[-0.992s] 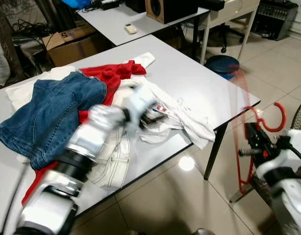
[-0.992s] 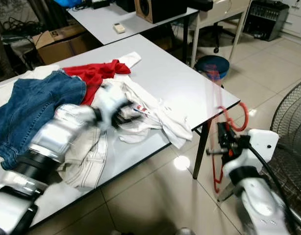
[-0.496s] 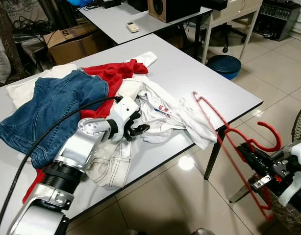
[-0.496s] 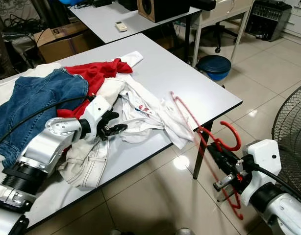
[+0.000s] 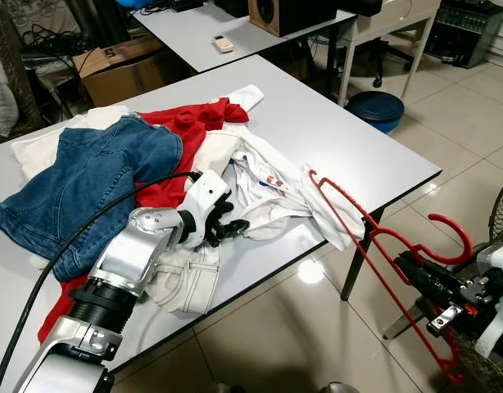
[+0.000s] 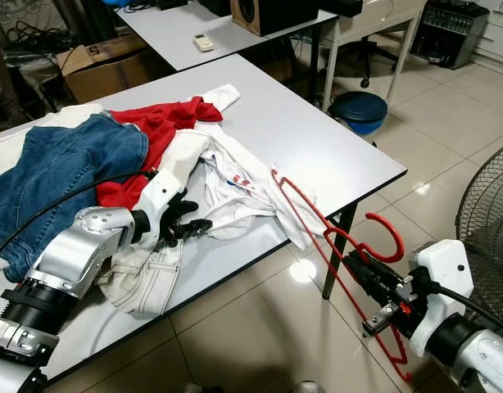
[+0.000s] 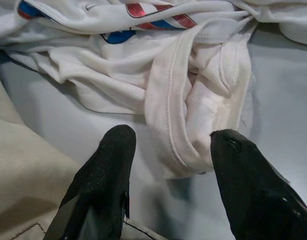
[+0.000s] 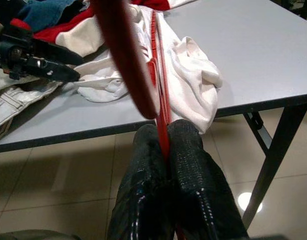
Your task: Hang hanger
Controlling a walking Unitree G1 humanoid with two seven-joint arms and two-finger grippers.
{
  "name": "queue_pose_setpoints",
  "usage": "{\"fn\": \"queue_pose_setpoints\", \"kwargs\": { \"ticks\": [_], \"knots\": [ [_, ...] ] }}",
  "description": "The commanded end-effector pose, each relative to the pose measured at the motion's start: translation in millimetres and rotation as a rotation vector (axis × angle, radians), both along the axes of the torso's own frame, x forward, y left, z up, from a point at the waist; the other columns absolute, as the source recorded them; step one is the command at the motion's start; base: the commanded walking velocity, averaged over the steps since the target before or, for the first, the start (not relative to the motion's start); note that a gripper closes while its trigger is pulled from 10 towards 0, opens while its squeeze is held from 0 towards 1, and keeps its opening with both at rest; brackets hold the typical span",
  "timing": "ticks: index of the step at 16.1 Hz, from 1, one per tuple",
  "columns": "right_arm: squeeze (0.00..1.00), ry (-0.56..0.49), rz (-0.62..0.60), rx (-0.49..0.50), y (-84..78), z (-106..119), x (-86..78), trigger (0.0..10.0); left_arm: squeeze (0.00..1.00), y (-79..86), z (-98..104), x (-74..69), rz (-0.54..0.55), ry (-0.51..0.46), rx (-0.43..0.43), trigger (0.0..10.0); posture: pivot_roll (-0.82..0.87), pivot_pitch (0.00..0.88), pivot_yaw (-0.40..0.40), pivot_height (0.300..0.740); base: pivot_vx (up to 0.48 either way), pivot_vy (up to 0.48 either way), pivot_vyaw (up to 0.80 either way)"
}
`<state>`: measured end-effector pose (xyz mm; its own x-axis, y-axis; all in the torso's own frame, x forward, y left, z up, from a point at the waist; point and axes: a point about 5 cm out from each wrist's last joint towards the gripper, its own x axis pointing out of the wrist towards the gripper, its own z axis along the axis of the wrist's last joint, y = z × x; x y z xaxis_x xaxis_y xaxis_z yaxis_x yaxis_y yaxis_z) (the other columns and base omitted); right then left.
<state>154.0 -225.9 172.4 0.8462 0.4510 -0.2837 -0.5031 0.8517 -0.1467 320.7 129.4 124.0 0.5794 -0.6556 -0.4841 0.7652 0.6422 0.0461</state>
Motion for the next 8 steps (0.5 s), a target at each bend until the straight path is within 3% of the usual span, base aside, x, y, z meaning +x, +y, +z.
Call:
{"fn": "queue_pose_setpoints", "kwargs": {
  "ticks": [1, 2, 5, 7, 8],
  "knots": [
    [0.0, -0.014, 0.015, -0.014, 1.3, 5.5, -1.9, 10.0, 0.0, 4.3, -0.2, -1.3, 0.005, 0.015, 0.012, 8.7, -0.19, 0.036, 0.126, 0.74, 0.0, 0.0, 0.0],
    [0.0, -0.013, 0.016, -0.016, 1.1, 5.8, -1.4, 10.0, 0.0, 4.8, -2.5, 0.3, 0.025, 0.021, 0.038, 4.7, -0.19, 0.034, 0.127, 0.74, 0.0, 0.0, 0.0],
    [0.0, -0.01, 0.02, -0.019, 1.9, 6.3, -1.6, 10.0, 0.0, 4.3, -6.2, 2.8, 0.047, 0.025, 0.081, 4.5, -0.19, 0.035, 0.131, 0.74, 0.0, 0.0, 0.0],
    [0.0, -0.008, 0.023, -0.018, 2.2, 6.5, -2.4, 10.0, 0.0, 2.3, -9.3, 2.4, 0.048, 0.039, 0.089, 3.8, -0.2, 0.035, 0.131, 0.74, 0.0, 0.0, 0.0],
    [0.0, -0.008, 0.023, -0.017, 2.1, 6.6, -2.7, 10.0, 0.0, 1.6, -9.7, 2.4, 0.049, 0.042, 0.09, 2.9, -0.2, 0.035, 0.131, 0.74, 0.0, 0.0, 0.0]
  ]
}}
